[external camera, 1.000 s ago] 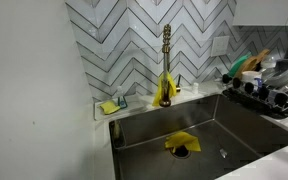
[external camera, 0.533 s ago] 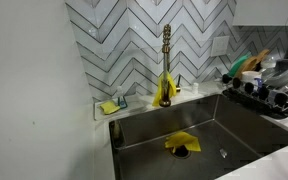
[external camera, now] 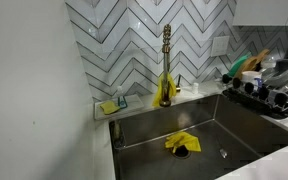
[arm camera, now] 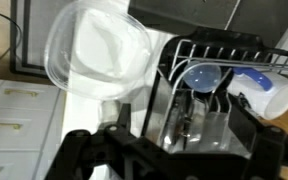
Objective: Pick up the bigger clear lunch box and put it on the counter, pick up the smaller clear lunch box and put it in the bigger clear lunch box, pick up the lunch boxes and put them in the sink, open the tap
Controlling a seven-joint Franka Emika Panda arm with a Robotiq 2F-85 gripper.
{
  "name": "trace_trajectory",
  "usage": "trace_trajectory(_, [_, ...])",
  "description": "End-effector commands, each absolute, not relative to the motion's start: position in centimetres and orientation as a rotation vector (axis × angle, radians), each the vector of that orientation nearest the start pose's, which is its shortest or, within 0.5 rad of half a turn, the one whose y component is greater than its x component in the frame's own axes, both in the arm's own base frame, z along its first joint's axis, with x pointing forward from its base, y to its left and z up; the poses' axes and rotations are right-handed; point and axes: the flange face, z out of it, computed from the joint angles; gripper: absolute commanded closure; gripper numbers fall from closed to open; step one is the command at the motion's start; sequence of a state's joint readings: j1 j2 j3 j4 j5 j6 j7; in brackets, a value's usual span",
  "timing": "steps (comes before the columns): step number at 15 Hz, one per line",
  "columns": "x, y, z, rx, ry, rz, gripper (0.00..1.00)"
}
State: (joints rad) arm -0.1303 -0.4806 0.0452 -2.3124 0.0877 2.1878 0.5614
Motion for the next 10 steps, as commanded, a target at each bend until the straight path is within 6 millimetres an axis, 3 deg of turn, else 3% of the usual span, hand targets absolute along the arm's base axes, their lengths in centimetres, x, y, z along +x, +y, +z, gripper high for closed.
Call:
trace_trajectory(1, [46.7, 1.6, 55.7, -2.784, 0.822, -0.596, 0.00])
trace_trajectory(3, [48.5, 4.5, 54.7, -2.784, 0.730, -0.618, 0.00])
trace_trajectory(4, [46.6, 2.9, 55.6, -2.794, 0.805, -0.623, 0.00])
trace_trajectory(6, [47.9, 4.7, 54.7, -2.800, 0.755, -0.622, 0.00])
trace_trajectory(10, [48.6, 4.6, 54.7, -2.801, 0.746, -0.620, 0.00])
